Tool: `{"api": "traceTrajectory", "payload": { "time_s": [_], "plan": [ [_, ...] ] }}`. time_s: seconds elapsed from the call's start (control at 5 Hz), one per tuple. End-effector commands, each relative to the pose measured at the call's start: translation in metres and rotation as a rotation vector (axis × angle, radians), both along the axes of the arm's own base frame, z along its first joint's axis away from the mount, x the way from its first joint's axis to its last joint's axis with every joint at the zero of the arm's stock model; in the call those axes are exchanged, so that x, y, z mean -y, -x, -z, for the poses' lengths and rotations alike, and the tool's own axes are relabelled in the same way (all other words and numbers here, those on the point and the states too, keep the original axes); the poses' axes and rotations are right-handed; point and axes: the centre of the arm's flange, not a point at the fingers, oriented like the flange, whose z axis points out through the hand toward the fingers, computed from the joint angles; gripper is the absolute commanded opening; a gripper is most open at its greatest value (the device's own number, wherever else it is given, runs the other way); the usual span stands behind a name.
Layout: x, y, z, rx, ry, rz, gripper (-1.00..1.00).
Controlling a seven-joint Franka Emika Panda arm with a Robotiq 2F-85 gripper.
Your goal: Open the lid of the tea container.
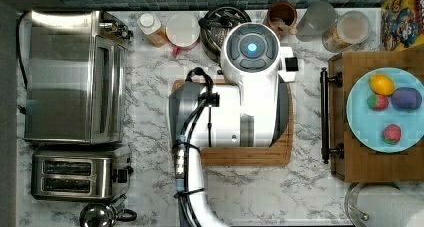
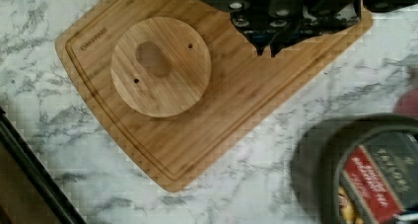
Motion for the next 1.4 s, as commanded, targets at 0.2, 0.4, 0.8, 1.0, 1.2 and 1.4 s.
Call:
{"api": "traceTrajectory", "payload": {
  "time_s": [0.2, 0.4, 0.8, 1.0, 1.2, 1.4],
  "plan": [
    [0.053, 0.040, 0.028, -0.036, -0.010, 0.168, 1.00],
    [0.058, 0.048, 0.046, -0.063, -0.007, 0.172, 1.00],
    [0.069, 0.069, 0.086, -0.093, -0.022, 0.180, 1.00],
    [0.077, 0.078, 0.105, -0.098, -0.049, 0.182, 1.00],
    [0.086, 0.086, 0.119, -0.048, -0.065, 0.208, 1.00],
    [0.089, 0.087, 0.128, -0.054, -0.053, 0.219, 1.00]
  ]
}}
